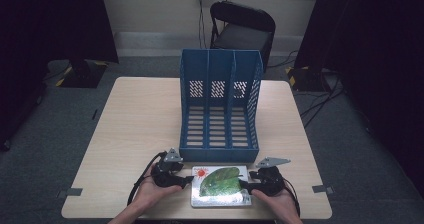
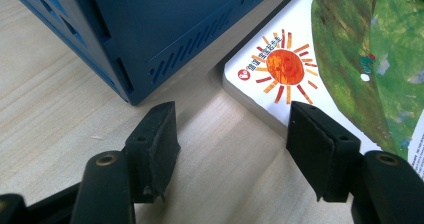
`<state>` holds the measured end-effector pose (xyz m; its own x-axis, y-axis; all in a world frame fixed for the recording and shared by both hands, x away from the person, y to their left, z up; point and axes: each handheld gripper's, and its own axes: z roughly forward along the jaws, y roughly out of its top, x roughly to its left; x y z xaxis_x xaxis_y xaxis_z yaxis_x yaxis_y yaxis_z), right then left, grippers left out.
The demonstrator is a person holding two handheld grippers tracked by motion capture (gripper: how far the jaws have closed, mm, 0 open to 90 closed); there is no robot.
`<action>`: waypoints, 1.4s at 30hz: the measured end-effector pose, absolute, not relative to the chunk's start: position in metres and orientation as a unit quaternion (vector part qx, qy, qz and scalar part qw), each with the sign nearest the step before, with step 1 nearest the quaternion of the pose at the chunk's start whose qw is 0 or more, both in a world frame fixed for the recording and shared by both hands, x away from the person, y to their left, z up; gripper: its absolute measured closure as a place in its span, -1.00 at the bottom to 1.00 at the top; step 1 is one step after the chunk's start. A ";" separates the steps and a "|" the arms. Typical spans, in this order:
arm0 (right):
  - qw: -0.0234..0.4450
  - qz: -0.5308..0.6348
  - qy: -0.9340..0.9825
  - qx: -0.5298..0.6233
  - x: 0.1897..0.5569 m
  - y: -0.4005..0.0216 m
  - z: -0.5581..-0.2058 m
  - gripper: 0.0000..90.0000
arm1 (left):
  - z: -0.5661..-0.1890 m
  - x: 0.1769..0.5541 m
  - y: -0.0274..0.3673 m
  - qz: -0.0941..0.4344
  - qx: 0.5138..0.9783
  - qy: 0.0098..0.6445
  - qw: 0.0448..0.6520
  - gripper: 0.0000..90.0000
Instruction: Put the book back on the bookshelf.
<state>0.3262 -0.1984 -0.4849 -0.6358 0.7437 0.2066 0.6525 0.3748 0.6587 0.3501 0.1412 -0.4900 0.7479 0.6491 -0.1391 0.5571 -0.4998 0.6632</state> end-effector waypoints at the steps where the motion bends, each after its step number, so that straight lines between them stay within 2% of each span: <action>1: 0.062 0.367 0.827 0.422 0.326 -0.198 -0.485 -0.04 | -0.490 0.350 0.141 0.064 0.864 0.349 0.358 -0.18; 2: 0.050 0.370 0.827 0.420 0.326 -0.198 -0.486 -0.02 | -0.490 0.350 0.141 0.063 0.863 0.351 0.359 -0.18; 3: 0.049 0.369 0.829 0.418 0.324 -0.198 -0.485 -0.01 | -0.490 0.350 0.141 0.058 0.861 0.353 0.361 -0.16; 4: 0.057 0.367 0.830 0.415 0.321 -0.196 -0.485 -0.02 | -0.488 0.350 0.142 0.027 0.859 0.357 0.365 -0.06; 6: 0.058 0.366 0.831 0.416 0.320 -0.196 -0.484 -0.01 | -0.488 0.349 0.142 0.016 0.857 0.361 0.367 -0.03; 15: 0.073 0.361 0.825 0.428 0.310 -0.190 -0.485 -0.11 | -0.488 0.347 0.141 0.015 0.857 0.357 0.370 0.07; 18: 0.078 0.360 0.826 0.427 0.306 -0.188 -0.484 -0.11 | -0.485 0.346 0.142 -0.011 0.848 0.360 0.389 -0.04; 22: 0.075 0.361 0.827 0.424 0.307 -0.188 -0.485 -0.12 | -0.487 0.345 0.138 -0.011 0.858 0.355 0.371 -0.01; 38: 0.044 0.371 0.839 0.395 0.297 -0.177 -0.485 -0.02 | -0.487 0.348 0.141 -0.001 0.853 0.373 0.366 -0.11; 42: 0.039 0.374 0.839 0.394 0.299 -0.176 -0.486 -0.01 | -0.488 0.350 0.140 0.023 0.849 0.379 0.367 -0.23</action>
<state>0.2989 -0.1765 -0.4859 -0.6865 0.6901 0.2290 0.6317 0.4102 0.6578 0.3502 0.1395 -0.4881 0.7110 0.6613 -0.2392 0.6277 -0.4433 0.6399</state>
